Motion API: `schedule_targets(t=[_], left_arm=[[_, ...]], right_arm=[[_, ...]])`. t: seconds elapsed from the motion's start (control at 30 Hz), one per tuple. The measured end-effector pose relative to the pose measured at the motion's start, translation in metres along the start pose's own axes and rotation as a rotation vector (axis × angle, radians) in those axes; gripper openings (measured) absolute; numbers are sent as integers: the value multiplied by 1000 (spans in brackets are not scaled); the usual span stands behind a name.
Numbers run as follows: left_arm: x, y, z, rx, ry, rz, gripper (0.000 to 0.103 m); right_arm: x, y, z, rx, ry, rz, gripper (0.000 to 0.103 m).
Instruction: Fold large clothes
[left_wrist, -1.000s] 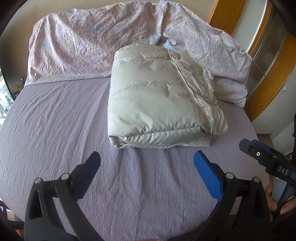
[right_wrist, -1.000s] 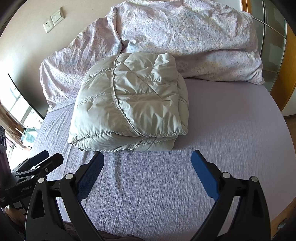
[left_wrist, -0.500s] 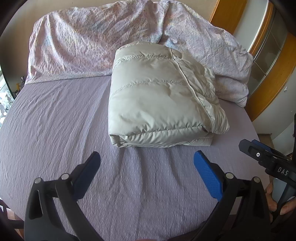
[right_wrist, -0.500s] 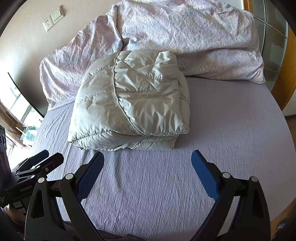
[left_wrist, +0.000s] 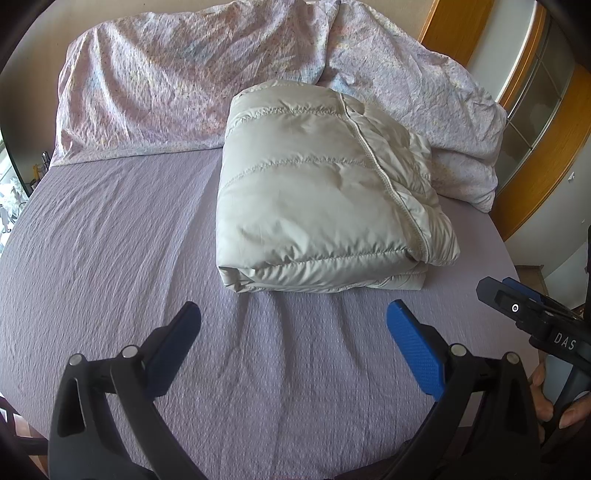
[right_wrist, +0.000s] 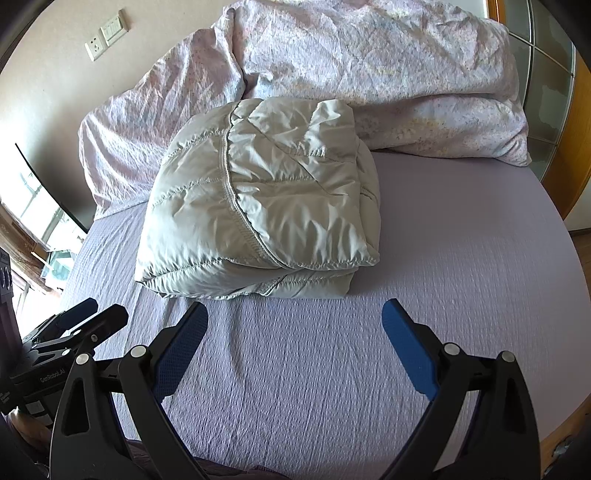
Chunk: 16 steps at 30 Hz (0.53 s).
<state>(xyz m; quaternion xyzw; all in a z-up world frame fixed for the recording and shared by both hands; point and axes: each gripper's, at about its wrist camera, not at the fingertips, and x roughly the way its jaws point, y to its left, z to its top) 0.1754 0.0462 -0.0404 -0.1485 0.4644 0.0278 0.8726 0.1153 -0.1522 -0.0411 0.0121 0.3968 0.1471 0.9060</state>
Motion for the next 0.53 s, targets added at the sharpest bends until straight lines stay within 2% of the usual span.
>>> schedule_targets(t=[0.53], left_arm=[[3,2,-2,-7,11,7,99]], right_arm=[[0,0,1,1,0,-1,97]])
